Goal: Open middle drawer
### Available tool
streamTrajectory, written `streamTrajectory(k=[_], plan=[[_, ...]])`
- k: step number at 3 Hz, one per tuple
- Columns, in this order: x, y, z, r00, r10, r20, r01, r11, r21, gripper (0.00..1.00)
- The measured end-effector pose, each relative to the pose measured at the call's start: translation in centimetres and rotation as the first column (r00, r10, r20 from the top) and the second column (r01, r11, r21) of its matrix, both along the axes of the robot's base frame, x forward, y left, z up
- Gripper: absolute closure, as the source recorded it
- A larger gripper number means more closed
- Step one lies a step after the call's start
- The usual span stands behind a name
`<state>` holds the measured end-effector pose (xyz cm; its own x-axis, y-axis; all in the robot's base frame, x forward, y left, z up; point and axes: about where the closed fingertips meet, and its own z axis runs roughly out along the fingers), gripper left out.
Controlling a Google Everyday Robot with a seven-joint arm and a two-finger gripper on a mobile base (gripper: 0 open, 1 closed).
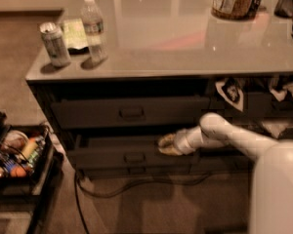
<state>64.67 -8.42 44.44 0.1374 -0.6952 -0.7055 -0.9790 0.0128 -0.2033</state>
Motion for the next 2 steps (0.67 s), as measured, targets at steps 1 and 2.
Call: streamTrajectory(k=[1, 2], plan=[[0.0, 0.0, 0.3, 1.0000, 0.000, 0.000, 0.000, 1.000, 0.000, 1.00], [-3.6, -0.1, 1.2, 0.9985, -0.005, -0.055, 0.007, 0.999, 0.032, 1.00]])
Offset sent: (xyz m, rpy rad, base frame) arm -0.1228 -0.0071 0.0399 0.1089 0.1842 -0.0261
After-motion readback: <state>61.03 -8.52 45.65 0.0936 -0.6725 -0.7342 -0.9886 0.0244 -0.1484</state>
